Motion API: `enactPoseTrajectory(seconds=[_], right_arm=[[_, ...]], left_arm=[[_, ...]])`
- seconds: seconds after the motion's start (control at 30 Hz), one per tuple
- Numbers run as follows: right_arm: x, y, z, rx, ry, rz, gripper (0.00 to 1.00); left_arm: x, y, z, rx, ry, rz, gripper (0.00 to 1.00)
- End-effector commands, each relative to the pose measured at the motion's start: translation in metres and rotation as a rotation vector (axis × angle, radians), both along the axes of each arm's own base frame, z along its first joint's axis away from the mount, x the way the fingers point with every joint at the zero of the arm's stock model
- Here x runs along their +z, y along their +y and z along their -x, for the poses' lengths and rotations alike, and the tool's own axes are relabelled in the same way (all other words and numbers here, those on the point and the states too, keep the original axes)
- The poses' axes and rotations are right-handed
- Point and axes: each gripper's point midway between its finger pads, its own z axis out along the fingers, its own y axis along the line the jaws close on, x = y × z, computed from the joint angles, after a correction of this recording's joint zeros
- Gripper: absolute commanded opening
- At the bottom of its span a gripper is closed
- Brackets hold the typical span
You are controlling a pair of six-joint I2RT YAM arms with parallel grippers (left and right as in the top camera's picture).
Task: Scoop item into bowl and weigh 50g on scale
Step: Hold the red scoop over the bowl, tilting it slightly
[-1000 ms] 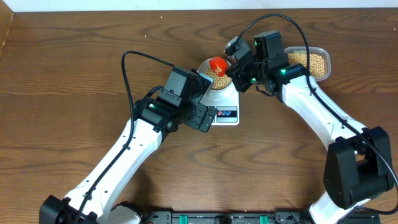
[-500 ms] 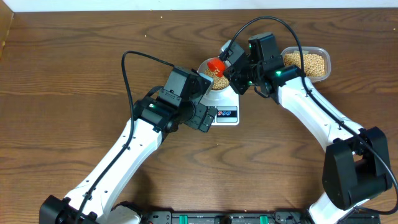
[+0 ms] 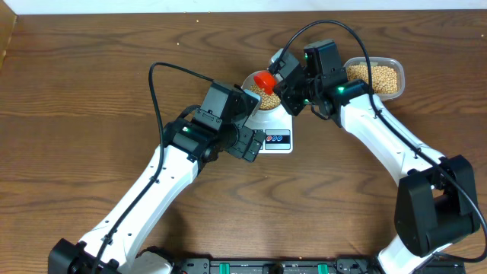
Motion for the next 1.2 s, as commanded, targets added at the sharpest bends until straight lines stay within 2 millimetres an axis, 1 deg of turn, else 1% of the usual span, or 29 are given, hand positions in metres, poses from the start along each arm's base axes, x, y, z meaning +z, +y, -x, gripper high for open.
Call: enactPoseTrajectory(seconds=[0.0,0.17,0.23,0.33,0.47,0.63,0.77,1.17], right_arm=[[0.015,0.003,0.003,-0.018,0.021,-0.068,0.01],[0.021,0.002,0.006,-0.02,0.088,-0.163,0.01],[0.021,-0.004,0.003,-0.047,0.108,-0.183,0.01],[0.02,-0.013,-0.002,-0.08,0.104,-0.173,0.01],[0.012,-0.022,-0.01,-0.132,0.076,-0.106,0.01],[0.005,-0.013,-0.005,-0.11,0.086,-0.09,0.01],[0.004,-0.008,-0.001,-0.097,0.092,-0.087,0.01],[0.002,-0.008,0.001,-0.097,0.103,-0.082,0.01]], left_arm=[[0.004,0.0,0.0,-0.005,-0.008,0.009,0.98],[0.004,0.0,0.0,-0.005,-0.008,0.009,0.98],[0.004,0.0,0.0,-0.005,-0.008,0.009,0.98],[0.004,0.0,0.0,-0.005,-0.008,0.009,0.98],[0.004,0.0,0.0,-0.005,-0.008,0.009,0.98],[0.004,0.0,0.0,-0.005,-0.008,0.009,0.98],[0.004,0.0,0.0,-0.005,-0.008,0.009,0.98],[0.004,0.0,0.0,-0.005,-0.008,0.009,0.98]])
